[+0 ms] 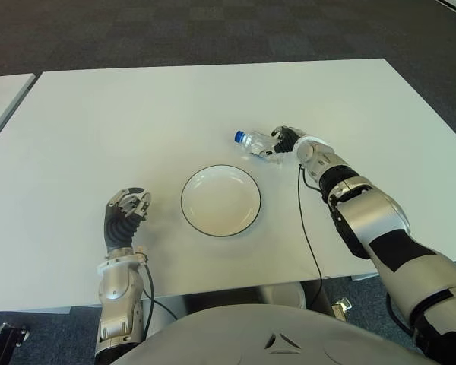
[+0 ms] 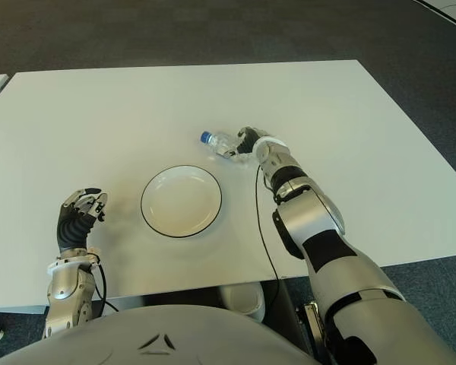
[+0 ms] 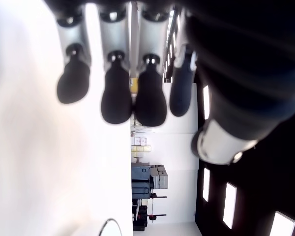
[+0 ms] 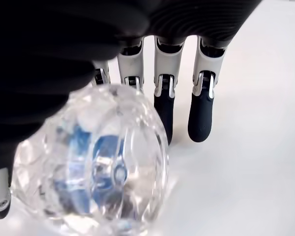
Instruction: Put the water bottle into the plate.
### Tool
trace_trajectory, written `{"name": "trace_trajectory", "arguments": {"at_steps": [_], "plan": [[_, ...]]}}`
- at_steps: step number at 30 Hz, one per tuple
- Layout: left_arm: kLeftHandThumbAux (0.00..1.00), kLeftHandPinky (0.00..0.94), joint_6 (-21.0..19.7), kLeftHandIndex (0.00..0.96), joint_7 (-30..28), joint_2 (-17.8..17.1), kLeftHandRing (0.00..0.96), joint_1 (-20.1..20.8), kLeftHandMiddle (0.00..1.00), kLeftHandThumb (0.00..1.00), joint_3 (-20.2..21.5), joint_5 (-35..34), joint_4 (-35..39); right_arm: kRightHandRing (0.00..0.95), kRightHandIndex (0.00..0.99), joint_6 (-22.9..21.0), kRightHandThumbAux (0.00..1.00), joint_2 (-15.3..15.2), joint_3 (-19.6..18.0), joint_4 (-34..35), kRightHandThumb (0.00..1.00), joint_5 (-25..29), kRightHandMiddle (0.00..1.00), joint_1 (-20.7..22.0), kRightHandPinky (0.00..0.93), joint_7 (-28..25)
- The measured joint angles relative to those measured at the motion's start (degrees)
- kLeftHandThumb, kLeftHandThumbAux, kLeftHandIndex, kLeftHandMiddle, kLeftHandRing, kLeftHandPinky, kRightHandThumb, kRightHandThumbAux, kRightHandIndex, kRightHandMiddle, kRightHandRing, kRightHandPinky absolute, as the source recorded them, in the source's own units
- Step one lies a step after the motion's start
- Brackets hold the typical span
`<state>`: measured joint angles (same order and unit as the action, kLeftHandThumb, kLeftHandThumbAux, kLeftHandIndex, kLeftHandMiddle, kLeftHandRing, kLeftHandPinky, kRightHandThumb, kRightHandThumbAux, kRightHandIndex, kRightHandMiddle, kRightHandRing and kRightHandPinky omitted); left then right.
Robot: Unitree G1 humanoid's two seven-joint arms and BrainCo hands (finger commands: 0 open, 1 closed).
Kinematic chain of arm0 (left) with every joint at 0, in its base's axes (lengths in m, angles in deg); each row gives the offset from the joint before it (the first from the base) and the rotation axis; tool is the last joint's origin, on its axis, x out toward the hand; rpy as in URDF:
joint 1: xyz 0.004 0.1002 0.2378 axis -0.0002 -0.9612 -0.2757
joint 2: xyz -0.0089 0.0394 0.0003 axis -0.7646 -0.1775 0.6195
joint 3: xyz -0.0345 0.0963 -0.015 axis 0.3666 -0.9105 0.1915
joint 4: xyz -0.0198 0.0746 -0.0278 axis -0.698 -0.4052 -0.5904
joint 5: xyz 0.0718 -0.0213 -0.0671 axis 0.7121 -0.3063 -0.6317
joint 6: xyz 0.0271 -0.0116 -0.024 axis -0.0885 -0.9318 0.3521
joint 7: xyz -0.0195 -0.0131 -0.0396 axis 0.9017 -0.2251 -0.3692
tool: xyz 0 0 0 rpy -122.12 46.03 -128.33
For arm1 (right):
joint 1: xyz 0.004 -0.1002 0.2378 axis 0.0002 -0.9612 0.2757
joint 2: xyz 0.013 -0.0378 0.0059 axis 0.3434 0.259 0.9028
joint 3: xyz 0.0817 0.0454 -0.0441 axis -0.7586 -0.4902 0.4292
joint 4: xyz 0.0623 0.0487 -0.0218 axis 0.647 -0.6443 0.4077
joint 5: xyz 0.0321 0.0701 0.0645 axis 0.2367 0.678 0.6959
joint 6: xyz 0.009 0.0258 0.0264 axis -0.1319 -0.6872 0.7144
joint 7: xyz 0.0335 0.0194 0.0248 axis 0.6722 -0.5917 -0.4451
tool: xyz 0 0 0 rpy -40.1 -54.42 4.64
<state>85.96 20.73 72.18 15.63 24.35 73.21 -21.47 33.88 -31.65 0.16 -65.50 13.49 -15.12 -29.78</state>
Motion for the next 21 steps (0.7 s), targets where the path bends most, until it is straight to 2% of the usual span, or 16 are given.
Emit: {"name": "trace_trajectory", "arguments": {"at_steps": [2, 4, 7, 9, 16, 21], "plan": [[0.723, 0.726, 0.0, 0.433, 0.0, 0.0, 0.725, 0.0, 0.737, 0.701, 0.0, 0.0, 0.0, 0.326, 0.156, 0.0, 0.554, 0.1, 0.9, 0.0, 0.069, -0.7, 0.234, 0.0, 0.416, 0.7], [0.723, 0.726, 0.0, 0.434, 0.0, 0.1, 0.724, 0.0, 0.738, 0.701, 0.0, -0.1, 0.0, 0.280, 0.145, 0.0, 0.557, 0.2, 1.7, -0.1, 0.099, -1.5, 0.206, -0.1, 0.307, 1.5], [0.722, 0.727, 0.0, 0.434, 0.0, 0.1, 0.724, 0.0, 0.738, 0.702, 0.1, -0.5, 0.0, 0.233, 0.138, 0.0, 0.565, 0.4, 3.3, -0.3, 0.120, -2.8, 0.177, -0.1, 0.222, 2.7], [0.722, 0.730, 0.0, 0.434, 0.0, 0.2, 0.727, 0.0, 0.741, 0.702, 0.1, -0.7, 0.0, 0.194, 0.128, 0.0, 0.586, 0.5, 4.5, -0.3, 0.138, -4.0, 0.150, -0.1, 0.195, 3.5], [0.722, 0.738, 1.2, 0.434, 0.0, 0.3, 0.738, 0.0, 0.752, 0.702, 0.1, -1.1, -0.6, 0.066, 0.047, -0.3, 0.643, 1.5, 13.7, -0.6, 0.162, -12.8, 0.038, 0.6, 0.123, 6.9], [0.723, 0.738, 1.9, 0.434, 0.0, 0.6, 0.741, 0.1, 0.755, 0.702, 0.1, -1.1, -1.1, 0.039, 0.016, -0.8, 0.673, 2.0, 19.2, -0.8, 0.157, -17.9, 0.019, 1.4, 0.077, 9.4]]}}
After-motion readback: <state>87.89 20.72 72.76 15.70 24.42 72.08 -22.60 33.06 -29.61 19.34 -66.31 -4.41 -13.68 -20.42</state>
